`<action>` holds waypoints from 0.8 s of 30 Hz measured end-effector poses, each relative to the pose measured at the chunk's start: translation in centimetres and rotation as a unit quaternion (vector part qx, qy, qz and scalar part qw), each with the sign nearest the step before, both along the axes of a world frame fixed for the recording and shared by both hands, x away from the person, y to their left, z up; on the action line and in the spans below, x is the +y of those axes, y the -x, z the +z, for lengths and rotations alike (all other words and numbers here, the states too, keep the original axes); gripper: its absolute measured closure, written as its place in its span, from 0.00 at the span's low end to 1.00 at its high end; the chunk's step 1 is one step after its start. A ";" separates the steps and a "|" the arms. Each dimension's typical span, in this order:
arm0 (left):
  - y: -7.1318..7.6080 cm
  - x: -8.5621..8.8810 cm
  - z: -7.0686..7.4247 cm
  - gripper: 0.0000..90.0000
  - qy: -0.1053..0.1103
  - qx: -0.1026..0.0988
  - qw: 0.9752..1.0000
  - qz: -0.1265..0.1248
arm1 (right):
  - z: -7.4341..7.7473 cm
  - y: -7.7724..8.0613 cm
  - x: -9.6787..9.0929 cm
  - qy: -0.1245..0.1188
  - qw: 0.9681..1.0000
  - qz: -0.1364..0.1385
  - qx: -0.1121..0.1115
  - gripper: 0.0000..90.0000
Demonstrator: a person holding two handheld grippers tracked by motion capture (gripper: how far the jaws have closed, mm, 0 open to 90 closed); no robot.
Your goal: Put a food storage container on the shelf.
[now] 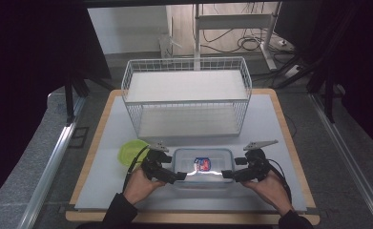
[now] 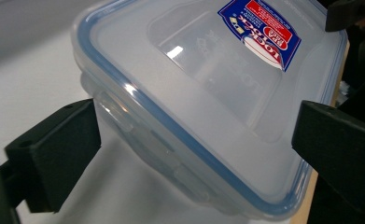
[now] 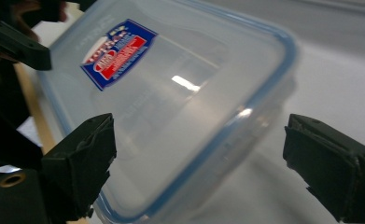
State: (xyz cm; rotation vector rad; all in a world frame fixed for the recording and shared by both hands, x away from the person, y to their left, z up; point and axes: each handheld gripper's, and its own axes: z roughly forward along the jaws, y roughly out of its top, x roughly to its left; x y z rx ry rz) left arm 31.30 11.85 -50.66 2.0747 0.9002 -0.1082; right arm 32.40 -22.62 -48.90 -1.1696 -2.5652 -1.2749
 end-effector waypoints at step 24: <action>2.1 0.7 0.1 0.21 0.028 0.023 0.999 0.011 | -0.2 1.2 -1.2 -0.048 0.996 -0.002 0.074 0.36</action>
